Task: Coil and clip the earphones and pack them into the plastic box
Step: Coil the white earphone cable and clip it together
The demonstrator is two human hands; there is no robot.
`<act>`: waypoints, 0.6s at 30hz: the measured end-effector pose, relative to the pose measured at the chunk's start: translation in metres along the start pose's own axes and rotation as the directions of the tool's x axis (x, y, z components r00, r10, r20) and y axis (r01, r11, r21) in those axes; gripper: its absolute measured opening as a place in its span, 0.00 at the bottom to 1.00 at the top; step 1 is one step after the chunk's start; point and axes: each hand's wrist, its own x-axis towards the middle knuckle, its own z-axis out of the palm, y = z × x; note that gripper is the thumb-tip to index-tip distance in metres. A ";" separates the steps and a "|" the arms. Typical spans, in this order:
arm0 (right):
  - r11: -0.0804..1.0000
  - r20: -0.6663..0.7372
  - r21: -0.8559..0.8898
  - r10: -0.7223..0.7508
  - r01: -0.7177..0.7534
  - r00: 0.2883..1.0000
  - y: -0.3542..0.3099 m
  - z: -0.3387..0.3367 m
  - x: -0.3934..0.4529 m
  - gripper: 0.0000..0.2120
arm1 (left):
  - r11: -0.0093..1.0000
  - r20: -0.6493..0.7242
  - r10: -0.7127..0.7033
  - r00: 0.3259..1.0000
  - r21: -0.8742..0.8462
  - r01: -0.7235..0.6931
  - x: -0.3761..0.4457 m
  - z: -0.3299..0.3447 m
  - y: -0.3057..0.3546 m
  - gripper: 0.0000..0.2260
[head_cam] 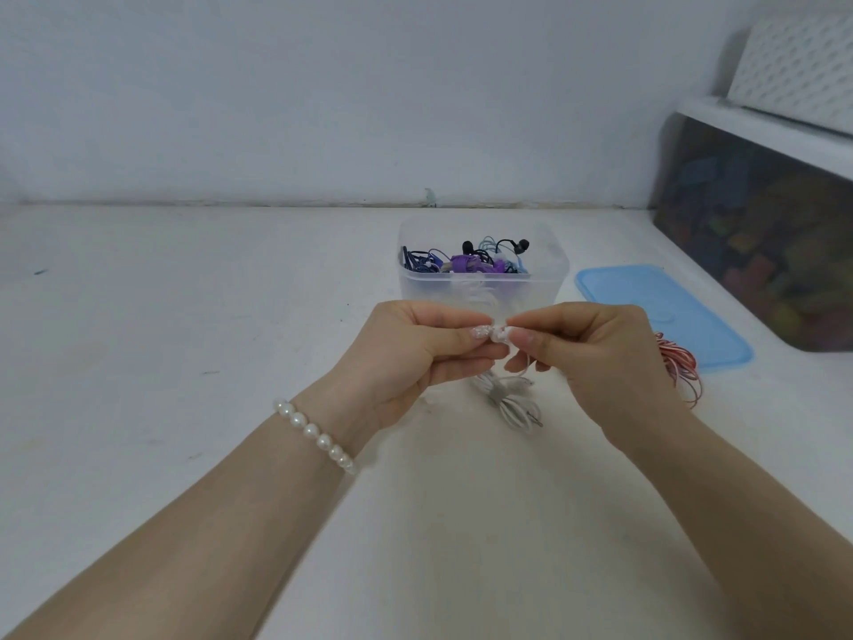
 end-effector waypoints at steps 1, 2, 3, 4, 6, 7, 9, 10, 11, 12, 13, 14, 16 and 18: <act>1.000 0.004 0.000 0.000 0.000 1.000 0.000 0.000 0.000 0.07 | 1.000 0.000 -0.001 1.000 -0.002 0.001 0.000 0.000 0.000 0.06; 1.000 0.008 0.005 0.001 -0.001 1.000 0.001 0.000 0.000 0.07 | 1.000 0.000 0.000 1.000 0.000 0.000 0.000 0.000 -0.001 0.07; 1.000 0.012 0.012 0.001 -0.001 1.000 0.001 0.000 0.000 0.08 | 1.000 0.000 0.002 1.000 0.004 -0.002 0.000 0.000 -0.001 0.07; 1.000 0.013 0.016 -0.001 0.001 1.000 0.002 0.000 0.000 0.08 | 1.000 0.002 0.004 1.000 0.010 -0.004 0.001 0.000 -0.002 0.08; 1.000 0.010 0.018 -0.006 0.006 1.000 0.002 0.000 0.000 0.09 | 1.000 0.004 0.008 1.000 0.023 -0.008 0.001 0.000 -0.003 0.07; 1.000 0.007 0.019 -0.007 0.007 1.000 0.002 0.001 0.000 0.08 | 0.999 0.004 0.010 1.000 0.030 -0.010 0.001 0.001 -0.004 0.07; 1.000 0.006 0.015 -0.012 0.012 1.000 0.003 0.002 0.001 0.09 | 0.999 0.000 0.014 1.000 0.045 -0.014 0.000 0.001 -0.005 0.06; 1.000 0.004 0.009 -0.013 0.013 1.000 0.004 0.003 0.001 0.09 | 0.999 -0.003 0.014 1.000 0.051 -0.014 0.001 0.002 -0.005 0.05; 1.000 0.001 0.003 -0.014 0.014 1.000 0.004 0.004 0.001 0.10 | 0.998 -0.006 0.013 1.000 0.054 -0.013 0.001 0.002 -0.005 0.05; 1.000 -0.004 -0.003 -0.015 0.015 1.000 0.005 0.004 0.001 0.11 | 0.998 -0.007 0.012 1.000 0.057 -0.012 0.001 0.002 -0.005 0.05; 1.000 -0.008 -0.008 -0.017 0.017 1.000 0.006 0.004 0.001 0.11 | 0.998 -0.005 0.011 1.000 0.062 -0.011 0.001 0.001 -0.005 0.05; 1.000 -0.012 -0.014 -0.018 0.018 1.000 0.006 0.004 0.001 0.11 | 0.998 -0.003 0.011 1.000 0.069 -0.011 0.001 0.001 -0.005 0.05; 0.999 -0.020 -0.032 -0.022 0.021 1.000 0.008 0.004 0.001 0.11 | 0.997 -0.001 0.012 1.000 0.079 -0.012 0.000 0.002 -0.005 0.06; 0.999 -0.036 -0.043 -0.026 0.025 0.999 0.009 0.005 0.001 0.10 | 0.997 -0.002 0.010 1.000 0.074 -0.010 -0.001 0.003 -0.005 0.06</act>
